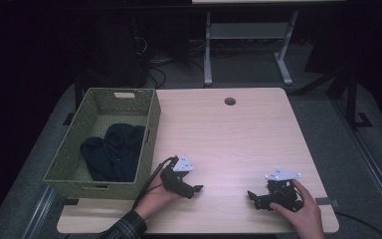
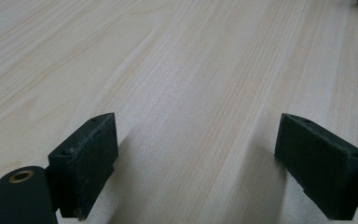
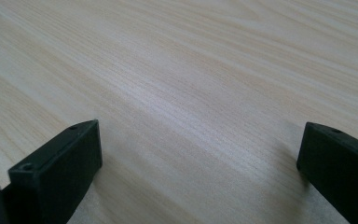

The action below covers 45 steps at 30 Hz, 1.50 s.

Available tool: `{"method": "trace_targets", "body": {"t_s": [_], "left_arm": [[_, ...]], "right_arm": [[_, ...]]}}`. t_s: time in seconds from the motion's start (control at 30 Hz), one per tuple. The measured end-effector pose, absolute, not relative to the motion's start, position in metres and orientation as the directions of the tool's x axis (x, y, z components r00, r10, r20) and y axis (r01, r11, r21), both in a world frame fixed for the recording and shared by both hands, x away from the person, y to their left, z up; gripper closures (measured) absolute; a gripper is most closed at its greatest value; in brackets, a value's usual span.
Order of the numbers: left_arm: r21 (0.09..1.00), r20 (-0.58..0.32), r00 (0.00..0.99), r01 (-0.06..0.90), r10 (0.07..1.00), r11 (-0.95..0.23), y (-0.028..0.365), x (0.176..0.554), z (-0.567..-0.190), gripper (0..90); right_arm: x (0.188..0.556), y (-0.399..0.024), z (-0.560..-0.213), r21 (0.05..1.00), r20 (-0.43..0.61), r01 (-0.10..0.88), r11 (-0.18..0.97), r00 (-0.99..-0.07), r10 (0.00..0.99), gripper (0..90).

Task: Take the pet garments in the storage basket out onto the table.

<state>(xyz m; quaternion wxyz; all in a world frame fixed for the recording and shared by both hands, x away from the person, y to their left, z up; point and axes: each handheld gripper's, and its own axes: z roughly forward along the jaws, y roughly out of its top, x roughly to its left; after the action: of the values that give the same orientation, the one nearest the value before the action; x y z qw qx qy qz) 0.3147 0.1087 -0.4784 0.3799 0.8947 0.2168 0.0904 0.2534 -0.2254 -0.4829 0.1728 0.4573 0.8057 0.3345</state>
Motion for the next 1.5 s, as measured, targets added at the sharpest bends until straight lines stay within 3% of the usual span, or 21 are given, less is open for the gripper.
{"method": "trace_targets", "body": {"t_s": [0.87, 1.5], "left_arm": [[0.667, -0.013, 0.879, 0.362, 0.476, -0.651, 0.111, 0.319, -0.466, 13.4], [0.690, -0.015, 0.871, 0.365, 0.491, -0.625, 0.113, 0.321, -0.446, 13.7]], "right_arm": [[0.253, -0.225, -0.483, 0.695, 0.031, 0.626, 0.355, -0.519, 0.854, 0.0], [0.253, -0.225, -0.483, 0.695, 0.030, 0.624, 0.357, -0.521, 0.853, 0.0]]}}
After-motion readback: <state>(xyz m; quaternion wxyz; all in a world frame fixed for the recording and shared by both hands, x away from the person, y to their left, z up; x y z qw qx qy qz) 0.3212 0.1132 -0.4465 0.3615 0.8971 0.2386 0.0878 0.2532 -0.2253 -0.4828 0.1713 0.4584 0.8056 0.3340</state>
